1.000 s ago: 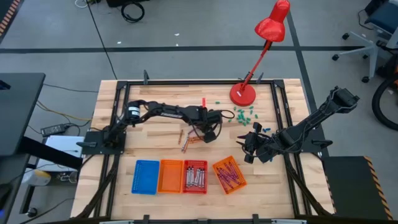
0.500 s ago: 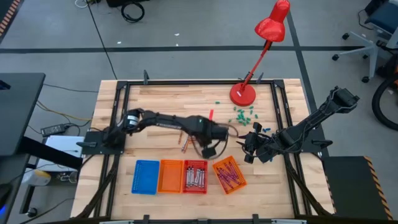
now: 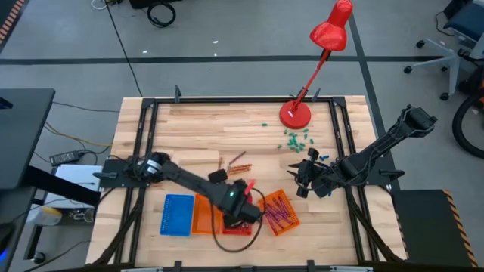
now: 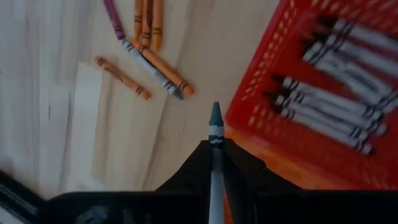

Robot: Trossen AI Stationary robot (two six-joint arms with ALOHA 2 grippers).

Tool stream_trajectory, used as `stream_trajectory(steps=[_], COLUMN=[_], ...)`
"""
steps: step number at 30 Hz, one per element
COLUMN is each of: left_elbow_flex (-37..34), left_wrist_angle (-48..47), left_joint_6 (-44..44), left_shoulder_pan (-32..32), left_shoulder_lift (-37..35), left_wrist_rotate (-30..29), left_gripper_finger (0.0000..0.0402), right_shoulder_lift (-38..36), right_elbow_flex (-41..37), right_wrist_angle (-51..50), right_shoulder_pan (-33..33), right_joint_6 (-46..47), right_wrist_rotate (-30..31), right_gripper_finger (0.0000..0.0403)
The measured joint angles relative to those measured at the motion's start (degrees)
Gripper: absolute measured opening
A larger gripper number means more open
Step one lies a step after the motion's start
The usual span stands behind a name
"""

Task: Sort crayons
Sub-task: Put the gray crayon into the left orange bin

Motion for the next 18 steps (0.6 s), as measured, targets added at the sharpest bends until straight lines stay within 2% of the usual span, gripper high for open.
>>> stream_trajectory(steps=[5, 8, 13, 18], left_elbow_flex=[0.0, 0.0, 0.0, -2.0], left_wrist_angle=[0.2, 0.5, 0.4, 2.0], left_joint_6=[-7.0, -8.4, -8.0, -4.1], left_shoulder_pan=[-3.9, -5.6, -6.4, -7.2], left_shoulder_lift=[-0.9, -1.1, -1.5, -1.5], left_wrist_rotate=[-1.6, -1.7, -3.8, -5.5], left_gripper_finger=[0.0036, 0.0036, 0.0036, 0.0036], right_shoulder_lift=[0.0, 0.0, 0.0, 0.0], right_elbow_flex=[0.0, 0.0, 0.0, 0.0], right_wrist_angle=[1.2, 2.7, 3.9, 4.5], right_shoulder_pan=[0.0, 0.0, 0.0, -0.1], right_joint_6=[-1.3, -2.7, -4.4, -5.5], right_wrist_rotate=[0.4, 0.4, 0.4, 0.4], right_gripper_finger=[0.0103, 0.0103, 0.0103, 0.0103])
